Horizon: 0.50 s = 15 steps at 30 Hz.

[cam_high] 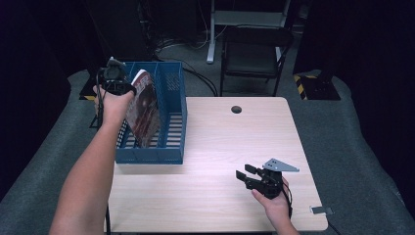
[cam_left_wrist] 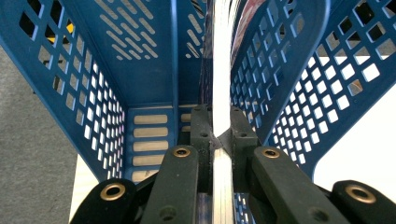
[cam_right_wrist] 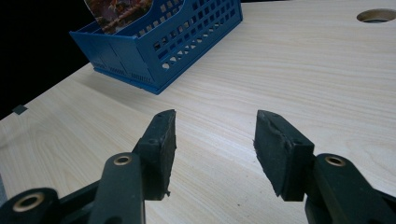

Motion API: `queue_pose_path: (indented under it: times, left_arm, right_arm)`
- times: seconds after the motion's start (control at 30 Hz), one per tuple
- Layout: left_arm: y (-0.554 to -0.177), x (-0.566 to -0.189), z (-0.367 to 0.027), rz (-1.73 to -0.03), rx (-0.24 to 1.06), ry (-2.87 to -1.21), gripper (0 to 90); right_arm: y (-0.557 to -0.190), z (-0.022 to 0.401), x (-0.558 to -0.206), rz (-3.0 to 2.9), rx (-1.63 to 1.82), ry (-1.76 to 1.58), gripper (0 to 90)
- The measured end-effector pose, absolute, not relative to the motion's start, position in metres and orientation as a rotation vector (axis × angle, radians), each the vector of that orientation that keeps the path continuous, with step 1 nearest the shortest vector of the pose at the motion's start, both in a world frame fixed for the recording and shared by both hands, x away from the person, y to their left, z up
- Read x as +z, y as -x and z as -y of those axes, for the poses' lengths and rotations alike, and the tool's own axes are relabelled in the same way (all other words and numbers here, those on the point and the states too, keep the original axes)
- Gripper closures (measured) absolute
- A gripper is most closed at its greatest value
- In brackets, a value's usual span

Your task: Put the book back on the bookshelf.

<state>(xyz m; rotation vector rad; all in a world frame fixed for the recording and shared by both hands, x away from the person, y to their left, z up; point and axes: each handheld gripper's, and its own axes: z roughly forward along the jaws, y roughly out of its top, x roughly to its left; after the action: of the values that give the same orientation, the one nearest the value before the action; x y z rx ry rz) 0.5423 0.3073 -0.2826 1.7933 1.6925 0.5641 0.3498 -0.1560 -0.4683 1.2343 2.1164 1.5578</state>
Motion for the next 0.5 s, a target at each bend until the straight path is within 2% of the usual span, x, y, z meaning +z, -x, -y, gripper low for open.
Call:
queue_pose_path:
  times: [0.5]
  left_arm:
    - [-0.5346,-0.2837,-0.3092,-1.667,0.567,-1.763,81.8]
  right_arm:
    - [-0.3498,0.1556,-0.4688,-2.117,1.554,-1.246,48.3]
